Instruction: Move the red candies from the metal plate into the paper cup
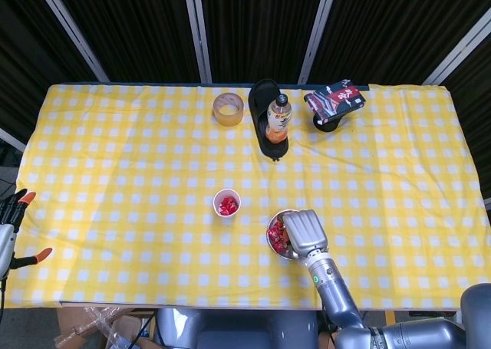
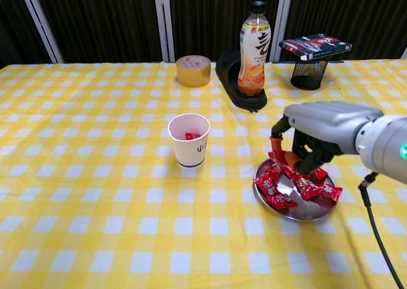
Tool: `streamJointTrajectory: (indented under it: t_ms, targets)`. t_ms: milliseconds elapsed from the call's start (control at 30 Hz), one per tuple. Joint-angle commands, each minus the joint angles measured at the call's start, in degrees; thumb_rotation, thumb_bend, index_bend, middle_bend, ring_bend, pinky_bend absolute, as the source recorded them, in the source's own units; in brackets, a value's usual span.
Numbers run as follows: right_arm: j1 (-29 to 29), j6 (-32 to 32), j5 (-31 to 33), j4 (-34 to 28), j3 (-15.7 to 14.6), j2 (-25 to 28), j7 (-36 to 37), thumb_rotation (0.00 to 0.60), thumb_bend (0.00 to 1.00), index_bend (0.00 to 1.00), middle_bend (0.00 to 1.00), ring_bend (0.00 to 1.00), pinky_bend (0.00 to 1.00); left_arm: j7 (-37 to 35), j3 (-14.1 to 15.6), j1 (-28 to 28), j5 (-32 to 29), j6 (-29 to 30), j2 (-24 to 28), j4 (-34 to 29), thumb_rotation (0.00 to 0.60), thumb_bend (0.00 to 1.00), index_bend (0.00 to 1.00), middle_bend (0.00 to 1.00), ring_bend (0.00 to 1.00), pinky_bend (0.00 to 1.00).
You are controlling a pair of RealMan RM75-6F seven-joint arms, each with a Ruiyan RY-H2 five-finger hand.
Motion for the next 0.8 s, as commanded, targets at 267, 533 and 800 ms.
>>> streamJointTrajectory:
  t_ms: [267, 533, 800]
  targets:
    - [9.3, -0.9, 7.0, -0.7, 10.3, -3.4, -4.8, 0.600, 0.66, 0.56, 0.89, 0.90, 0.90, -0.1, -0.2, -0.3, -0.9, -0.9, 0.3, -0.1, 0.600, 0.05, 0.00, 0.00, 0.00, 0.00]
    - [15.7, -3.3, 12.5, 7.5, 14.3, -8.5, -5.3, 0.600, 0.66, 0.56, 0.89, 0.90, 0.90, -1.5, -0.2, -0.5, -0.8, -1.6, 0.7, 0.0, 0.600, 0.05, 0.00, 0.00, 0.00, 0.00]
    - [18.7, -5.8, 13.4, 15.3, 14.1, -12.3, -2.9, 0.600, 0.66, 0.56, 0.89, 0.90, 0.90, -2.6, -0.3, -0.7, -1.4, -2.3, 1.2, -0.2, 0.600, 0.05, 0.00, 0.00, 0.00, 0.00]
